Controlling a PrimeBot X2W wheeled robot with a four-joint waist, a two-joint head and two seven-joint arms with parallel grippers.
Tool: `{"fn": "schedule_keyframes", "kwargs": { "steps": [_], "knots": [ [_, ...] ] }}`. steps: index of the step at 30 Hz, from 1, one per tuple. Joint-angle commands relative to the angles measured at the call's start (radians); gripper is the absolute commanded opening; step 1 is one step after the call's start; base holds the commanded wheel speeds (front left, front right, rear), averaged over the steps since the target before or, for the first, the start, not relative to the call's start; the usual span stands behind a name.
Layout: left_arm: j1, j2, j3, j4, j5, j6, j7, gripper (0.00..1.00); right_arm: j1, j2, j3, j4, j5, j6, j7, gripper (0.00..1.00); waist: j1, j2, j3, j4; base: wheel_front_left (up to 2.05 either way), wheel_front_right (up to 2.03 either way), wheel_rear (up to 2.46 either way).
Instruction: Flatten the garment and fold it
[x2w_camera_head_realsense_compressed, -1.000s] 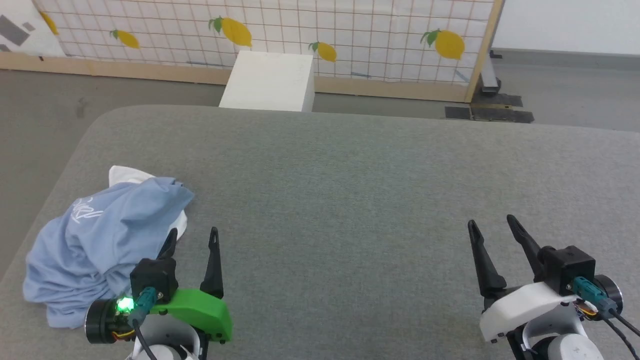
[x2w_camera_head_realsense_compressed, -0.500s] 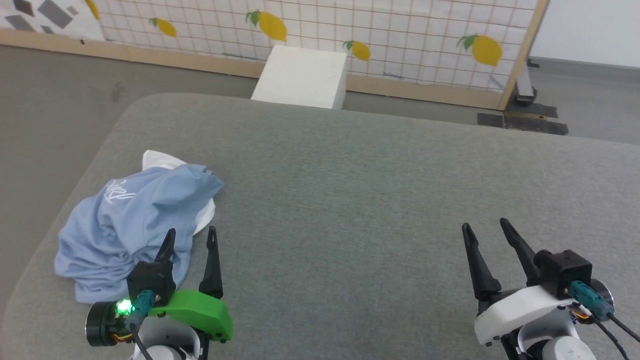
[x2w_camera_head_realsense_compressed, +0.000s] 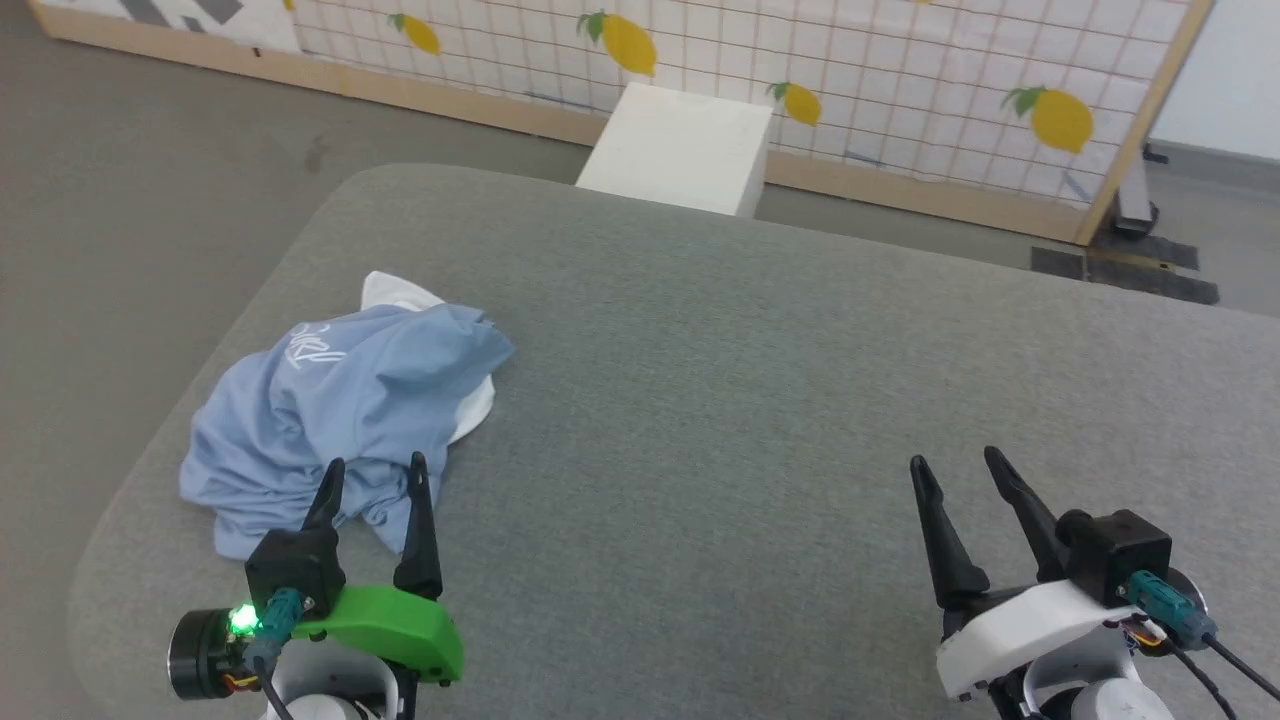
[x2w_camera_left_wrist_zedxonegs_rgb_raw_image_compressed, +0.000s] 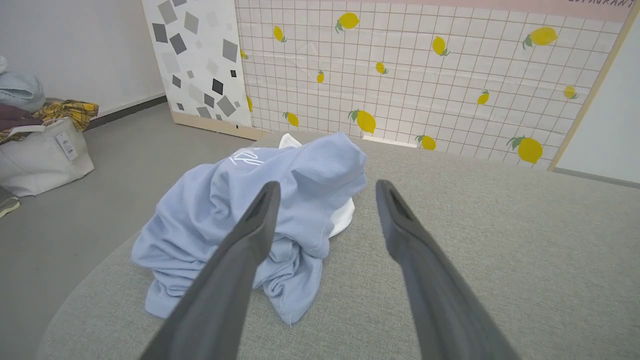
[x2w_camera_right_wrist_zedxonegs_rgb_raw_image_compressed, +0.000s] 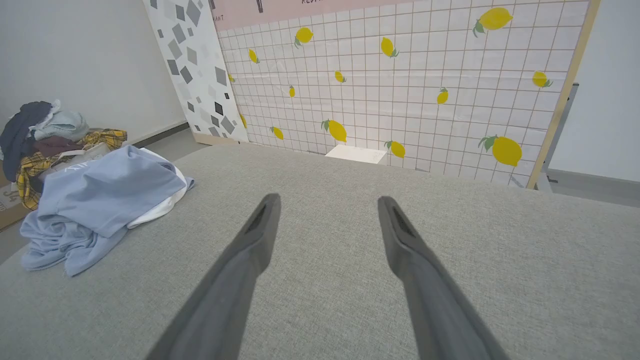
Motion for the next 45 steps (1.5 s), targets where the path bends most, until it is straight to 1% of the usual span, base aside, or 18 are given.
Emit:
{"fn": "schedule_keyframes", "kwargs": {
  "steps": [1, 17, 45],
  "knots": [
    [0.022, 0.001, 0.002, 0.006, -0.009, 0.006, -0.010, 1.00, 0.017, 0.000, 0.005, 0.008, 0.019, -0.001, -0.012, 1.00, 0.0000, 0.0000, -0.001, 0.022, 0.00, 0.00, 0.00],
    [0.041, 0.001, 0.001, 0.014, -0.024, 0.021, -0.043, 1.00, 0.022, 0.000, 0.035, 0.042, 0.058, -0.001, -0.045, 1.00, 0.0000, 0.0000, -0.011, 0.101, 0.00, 0.00, 0.00],
    [0.059, 0.006, -0.007, 0.040, -0.061, 0.062, -0.100, 1.00, 0.026, 0.001, 0.064, 0.091, 0.094, -0.001, -0.101, 1.00, 0.0000, 0.0000, -0.014, 0.200, 0.00, 0.00, 0.00]
  ]
}}
